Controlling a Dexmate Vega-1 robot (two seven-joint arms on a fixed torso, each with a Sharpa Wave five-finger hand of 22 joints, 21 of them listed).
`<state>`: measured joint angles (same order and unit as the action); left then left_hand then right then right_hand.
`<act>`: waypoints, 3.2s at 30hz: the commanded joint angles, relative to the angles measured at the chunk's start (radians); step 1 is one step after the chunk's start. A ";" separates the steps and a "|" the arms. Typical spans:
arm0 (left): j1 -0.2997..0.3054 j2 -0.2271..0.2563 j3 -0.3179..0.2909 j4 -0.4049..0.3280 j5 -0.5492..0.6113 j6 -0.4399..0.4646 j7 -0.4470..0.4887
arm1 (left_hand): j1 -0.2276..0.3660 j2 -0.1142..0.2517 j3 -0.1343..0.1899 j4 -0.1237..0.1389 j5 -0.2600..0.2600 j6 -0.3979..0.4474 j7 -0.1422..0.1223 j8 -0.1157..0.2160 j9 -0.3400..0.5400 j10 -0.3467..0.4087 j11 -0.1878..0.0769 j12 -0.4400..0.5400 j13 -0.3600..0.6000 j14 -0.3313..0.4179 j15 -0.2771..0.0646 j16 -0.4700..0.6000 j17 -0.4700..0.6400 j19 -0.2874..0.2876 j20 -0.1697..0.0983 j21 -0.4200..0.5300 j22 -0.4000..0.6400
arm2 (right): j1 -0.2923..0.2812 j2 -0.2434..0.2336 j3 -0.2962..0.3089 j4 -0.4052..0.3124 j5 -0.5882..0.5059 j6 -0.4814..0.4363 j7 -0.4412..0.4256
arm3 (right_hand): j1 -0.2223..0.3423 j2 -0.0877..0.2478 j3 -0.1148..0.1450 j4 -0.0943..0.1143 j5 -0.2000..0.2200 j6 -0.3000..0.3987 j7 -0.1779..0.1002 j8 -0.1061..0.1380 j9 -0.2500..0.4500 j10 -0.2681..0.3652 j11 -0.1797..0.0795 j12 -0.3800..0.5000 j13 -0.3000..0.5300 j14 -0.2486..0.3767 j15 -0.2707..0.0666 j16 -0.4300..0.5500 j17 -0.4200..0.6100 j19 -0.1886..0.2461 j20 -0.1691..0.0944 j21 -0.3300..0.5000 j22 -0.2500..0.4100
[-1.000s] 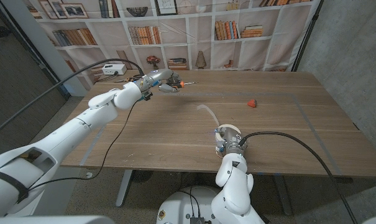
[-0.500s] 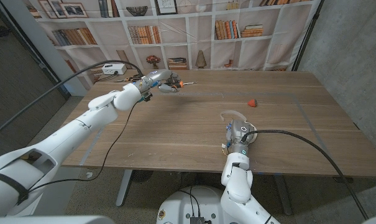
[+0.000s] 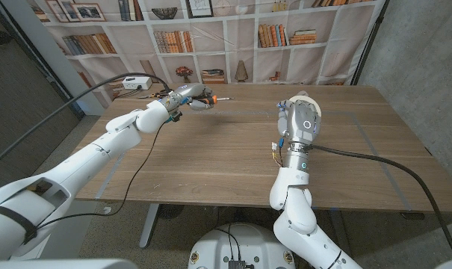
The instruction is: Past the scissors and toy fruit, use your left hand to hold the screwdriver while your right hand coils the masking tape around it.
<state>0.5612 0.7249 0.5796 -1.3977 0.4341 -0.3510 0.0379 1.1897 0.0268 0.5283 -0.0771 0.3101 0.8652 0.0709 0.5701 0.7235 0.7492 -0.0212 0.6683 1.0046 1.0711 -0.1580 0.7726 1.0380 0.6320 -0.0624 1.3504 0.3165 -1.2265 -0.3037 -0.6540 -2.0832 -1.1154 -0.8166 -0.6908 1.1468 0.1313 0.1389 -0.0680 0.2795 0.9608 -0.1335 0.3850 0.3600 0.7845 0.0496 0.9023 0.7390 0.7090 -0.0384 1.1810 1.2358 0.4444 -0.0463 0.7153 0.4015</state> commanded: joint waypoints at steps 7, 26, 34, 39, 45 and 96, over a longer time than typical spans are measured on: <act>-0.021 -0.017 0.010 0.055 -0.007 -0.060 0.026 | 0.138 0.144 0.064 0.056 -0.003 0.015 -0.006 -0.004 0.002 0.001 -0.003 -0.005 0.004 0.004 -0.008 -0.001 0.005 0.002 -0.091 0.009 -0.001 | 0.091 -0.019 0.023 -0.298 0.069 -0.131 0.567 | 0.037 0.037 0.011 -0.003 0.013 0.063 0.094 0.008 0.034 0.155 -0.156 0.011 0.014 0.035 -0.180 0.019 0.003 0.013 -0.005 0.031 0.005; -0.059 -0.062 0.019 0.138 -0.047 -0.180 0.011 | 0.123 0.139 0.082 0.062 -0.004 0.014 -0.011 -0.004 0.014 0.000 -0.008 -0.010 0.013 0.003 -0.009 0.001 0.025 -0.005 -0.091 0.020 0.007 | 0.429 0.019 0.070 -0.327 0.440 -0.544 0.912 | 0.076 0.043 0.034 -0.025 0.004 0.063 0.149 0.021 0.097 0.181 -0.113 0.022 0.014 0.072 -0.178 0.077 0.005 0.042 0.044 0.092 0.006; -0.052 -0.065 0.012 0.122 -0.043 -0.181 0.020 | 0.121 0.139 0.084 0.060 -0.006 0.015 -0.012 -0.006 0.015 0.003 -0.007 -0.012 0.013 0.000 -0.009 0.000 0.030 -0.007 -0.092 0.025 0.006 | 0.360 0.158 0.329 -0.310 0.812 -0.359 0.868 | 0.085 0.041 0.040 -0.030 -0.003 0.058 0.164 0.017 0.107 0.177 -0.096 0.023 0.016 0.071 -0.176 0.088 0.005 0.038 0.042 0.106 0.003; -0.048 -0.067 0.009 0.107 -0.054 -0.180 0.009 | 0.119 0.138 0.087 0.060 -0.006 0.016 -0.011 -0.008 0.013 0.003 -0.006 -0.015 0.013 -0.001 -0.009 -0.001 0.033 -0.008 -0.095 0.025 0.004 | 0.314 0.238 0.416 -0.247 0.986 -0.178 0.757 | 0.086 0.041 0.043 -0.031 -0.007 0.059 0.165 0.014 0.111 0.175 -0.096 0.024 0.019 0.068 -0.176 0.093 0.005 0.040 0.035 0.116 0.001; -0.036 -0.063 0.003 0.069 -0.064 -0.154 -0.015 | 0.117 0.138 0.088 0.058 -0.007 0.017 -0.010 -0.007 0.016 0.004 -0.011 -0.015 0.017 0.005 -0.011 0.001 0.035 -0.010 -0.093 0.031 0.007 | 0.286 0.261 0.433 -0.191 1.114 -0.004 0.609 | 0.087 0.041 0.045 -0.031 -0.011 0.060 0.163 0.009 0.112 0.178 -0.098 0.024 0.017 0.067 -0.176 0.098 0.004 0.038 0.034 0.124 -0.001; -0.056 -0.099 0.046 -0.068 -0.146 0.174 -0.217 | 0.133 0.156 0.090 0.027 -0.026 0.010 -0.003 -0.011 0.038 0.010 0.003 -0.022 0.038 0.012 -0.011 0.038 0.117 -0.024 -0.101 0.106 0.028 | 0.352 0.015 0.175 -0.028 1.477 0.614 0.278 | 0.084 0.036 0.063 -0.033 -0.038 0.085 0.164 -0.027 0.106 0.192 -0.104 0.025 0.002 0.078 -0.174 0.130 0.002 0.040 0.028 0.198 -0.037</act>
<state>0.5451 0.6213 0.5974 -1.4270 0.3041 -0.2836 -0.0550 1.1807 0.0363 0.6110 -0.0492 0.2847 0.8646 0.0646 0.5515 0.7571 0.7530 -0.0248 0.6451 1.0397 1.0758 -0.1695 0.8047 1.1469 0.6137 -0.0556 1.4439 0.3350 -0.9124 -0.2524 -0.4258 -2.1316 0.3438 -0.2395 -0.3974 1.1671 0.1111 0.1811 -0.0899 0.2438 0.9366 -0.0731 0.3612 0.4617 0.8259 0.0911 0.9196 0.7337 0.7326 -0.0146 1.3029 1.2341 0.4840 -0.0141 0.9063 0.3631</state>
